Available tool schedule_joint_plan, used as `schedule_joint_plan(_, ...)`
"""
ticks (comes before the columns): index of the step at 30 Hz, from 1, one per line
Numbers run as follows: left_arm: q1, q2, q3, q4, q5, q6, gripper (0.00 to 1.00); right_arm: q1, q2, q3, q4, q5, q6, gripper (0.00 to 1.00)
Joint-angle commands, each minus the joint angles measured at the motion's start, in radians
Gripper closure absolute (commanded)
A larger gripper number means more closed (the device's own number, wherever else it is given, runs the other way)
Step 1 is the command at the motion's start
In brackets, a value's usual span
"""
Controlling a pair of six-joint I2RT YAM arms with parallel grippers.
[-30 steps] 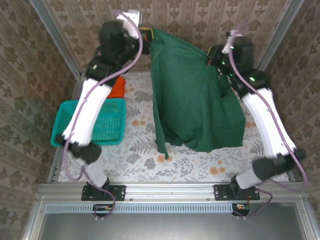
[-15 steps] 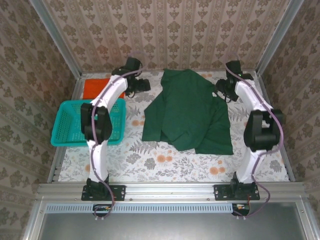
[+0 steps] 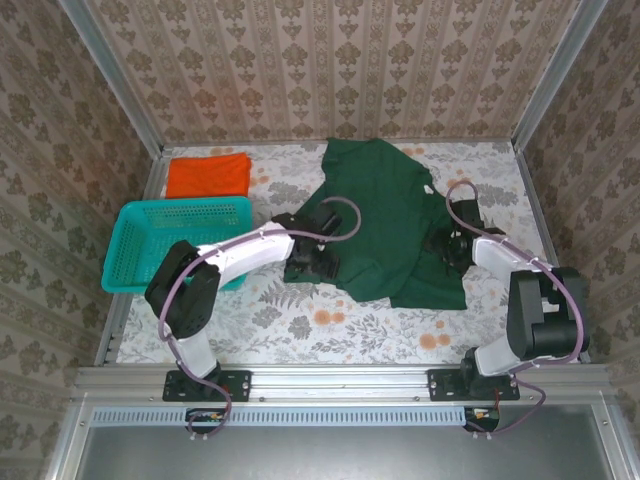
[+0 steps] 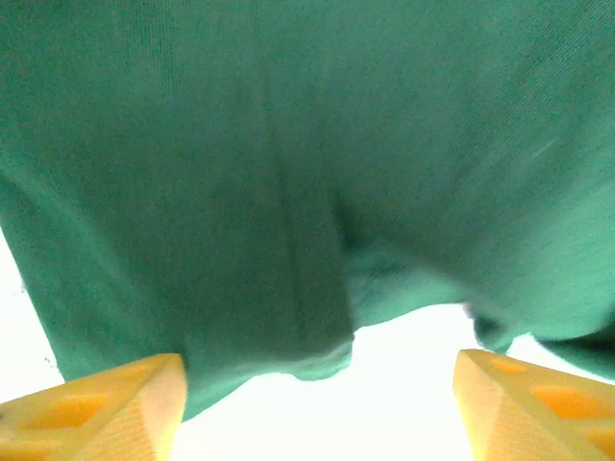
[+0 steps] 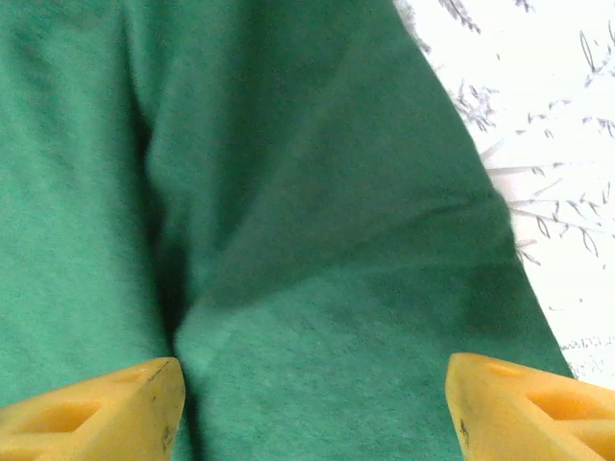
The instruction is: Fold and stack the t-shirts
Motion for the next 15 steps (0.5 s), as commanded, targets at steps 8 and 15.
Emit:
schedule_joint_plan(8, -0.004, 0.049, -0.046, 0.072, -0.076, -0.04, 0.47, -0.03, -0.068, -0.111, 0.087, 0.083, 0.093, 0.24)
schedule_joint_plan(15, 0.006, 0.094, 0.021, 0.097, -0.081, -0.024, 0.76, -0.068, 0.001, -0.135, 0.157, 0.003, 0.141, 0.3)
